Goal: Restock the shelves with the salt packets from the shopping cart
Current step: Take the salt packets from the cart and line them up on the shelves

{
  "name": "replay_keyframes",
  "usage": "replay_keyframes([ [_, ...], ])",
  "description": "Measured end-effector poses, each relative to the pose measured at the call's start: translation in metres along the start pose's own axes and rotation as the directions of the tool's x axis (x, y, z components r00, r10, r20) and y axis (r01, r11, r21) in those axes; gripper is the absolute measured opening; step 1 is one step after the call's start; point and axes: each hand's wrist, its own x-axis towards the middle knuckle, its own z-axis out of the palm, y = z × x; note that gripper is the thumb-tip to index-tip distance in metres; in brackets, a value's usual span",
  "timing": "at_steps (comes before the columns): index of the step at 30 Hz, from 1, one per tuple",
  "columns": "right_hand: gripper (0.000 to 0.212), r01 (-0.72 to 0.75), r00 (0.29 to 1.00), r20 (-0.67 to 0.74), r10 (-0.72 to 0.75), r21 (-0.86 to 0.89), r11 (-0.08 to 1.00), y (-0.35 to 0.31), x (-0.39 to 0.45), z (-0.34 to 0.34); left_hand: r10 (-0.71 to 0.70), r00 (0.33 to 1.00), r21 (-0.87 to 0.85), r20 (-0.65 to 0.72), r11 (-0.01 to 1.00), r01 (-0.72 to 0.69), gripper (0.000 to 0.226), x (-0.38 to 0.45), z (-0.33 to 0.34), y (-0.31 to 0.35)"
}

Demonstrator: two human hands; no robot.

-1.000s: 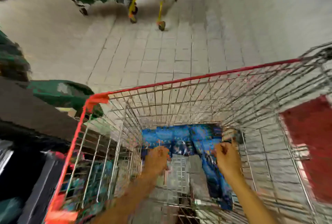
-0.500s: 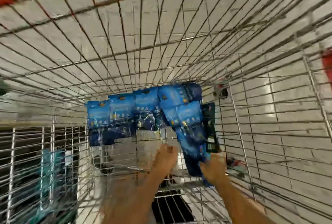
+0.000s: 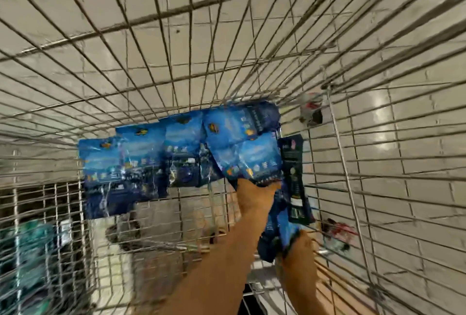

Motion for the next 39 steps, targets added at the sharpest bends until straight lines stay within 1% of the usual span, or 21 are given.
replay_keyframes([
  [2,0.065,0.045,0.998,0.048,-0.042,-0.075,0.996,0.000,-0.003,-0.001,-0.004,1.000,-0.008,-0.006,1.000,0.004,0.059,0.000,0.000,0.000],
  [3,0.063,0.058,0.996,0.073,-0.052,-0.085,0.995,-0.001,-0.002,-0.002,0.002,1.000,-0.030,0.004,1.000,-0.002,0.050,0.001,0.001,-0.002],
  [5,0.061,0.014,0.996,0.089,-0.013,-0.010,1.000,0.002,0.002,-0.002,0.018,0.998,-0.084,0.066,0.996,-0.012,0.024,0.001,-0.002,-0.003],
  [7,0.059,-0.033,0.997,0.065,0.030,0.044,0.998,0.001,0.006,-0.007,0.019,0.994,-0.081,0.106,0.997,-0.010,0.019,0.001,-0.008,-0.005],
  [8,0.057,-0.020,0.997,0.080,0.018,0.032,0.999,0.000,0.005,-0.011,0.014,0.991,-0.067,0.129,0.998,-0.006,0.018,-0.003,-0.014,-0.005],
  [12,0.039,0.084,0.991,0.098,-0.088,0.044,0.995,0.002,-0.004,-0.027,0.001,0.989,-0.053,0.148,0.999,0.007,0.031,-0.021,-0.043,-0.011],
  [15,0.039,0.174,0.971,0.139,-0.193,0.137,0.975,0.003,-0.016,-0.041,-0.011,0.989,-0.074,0.149,0.997,0.022,0.038,-0.039,-0.069,-0.015],
  [16,0.040,0.186,0.966,0.149,-0.211,0.163,0.969,0.000,-0.023,-0.048,-0.017,0.988,-0.067,0.151,0.997,0.027,0.035,-0.049,-0.078,-0.016],
  [18,0.042,0.200,0.968,0.110,-0.228,0.221,0.955,-0.012,-0.038,-0.061,-0.038,0.990,-0.054,0.134,0.998,0.045,0.019,-0.067,-0.098,-0.017],
  [19,0.040,0.205,0.967,0.091,-0.237,0.267,0.942,-0.020,-0.047,-0.067,-0.047,0.991,-0.064,0.122,0.996,0.055,0.016,-0.077,-0.107,-0.016],
  [21,0.032,0.178,0.973,0.074,-0.220,0.370,0.912,-0.043,-0.068,-0.080,-0.063,0.992,-0.068,0.112,0.995,0.071,0.025,-0.099,-0.128,-0.015],
  [22,0.031,0.176,0.974,0.066,-0.218,0.390,0.904,-0.056,-0.078,-0.089,-0.066,0.992,-0.073,0.110,0.995,0.074,0.019,-0.110,-0.138,-0.013],
  [23,0.036,0.192,0.970,0.067,-0.235,0.385,0.903,-0.069,-0.088,-0.098,-0.054,0.993,-0.083,0.105,0.995,0.063,0.013,-0.124,-0.149,-0.008],
  [25,0.052,0.193,0.961,0.102,-0.255,0.408,0.892,-0.096,-0.105,-0.114,-0.004,0.995,-0.079,0.095,0.997,0.012,0.022,-0.144,-0.165,-0.002],
  [27,0.057,0.211,0.944,0.141,-0.297,0.434,0.876,-0.126,-0.126,-0.129,0.045,0.996,-0.101,0.077,0.994,-0.037,0.030,-0.168,-0.183,0.007],
  [30,0.060,0.235,0.917,0.175,-0.359,0.490,0.839,-0.164,-0.165,-0.147,0.099,0.994,-0.163,0.051,0.983,-0.089,0.031,-0.200,-0.210,0.018],
  [32,0.055,0.207,0.900,0.192,-0.390,0.600,0.772,-0.182,-0.197,-0.156,0.115,0.993,-0.259,0.038,0.960,-0.102,0.032,-0.221,-0.230,0.020],
  [34,0.053,0.183,0.891,0.205,-0.406,0.655,0.733,-0.190,-0.225,-0.163,0.169,0.986,-0.333,0.001,0.929,-0.159,0.045,-0.242,-0.249,0.017],
  [35,0.051,0.173,0.877,0.232,-0.420,0.662,0.729,-0.192,-0.237,-0.167,0.215,0.976,-0.338,-0.023,0.917,-0.210,0.050,-0.251,-0.256,0.014],
  [37,0.037,0.229,0.859,0.219,-0.463,0.645,0.729,-0.193,-0.260,-0.174,0.299,0.953,-0.354,-0.056,0.886,-0.299,0.043,-0.274,-0.274,0.007],
  [39,0.031,0.281,0.838,0.220,-0.499,0.610,0.741,-0.194,-0.291,-0.185,0.338,0.938,-0.402,-0.075,0.851,-0.338,0.046,-0.299,-0.293,0.000],
])
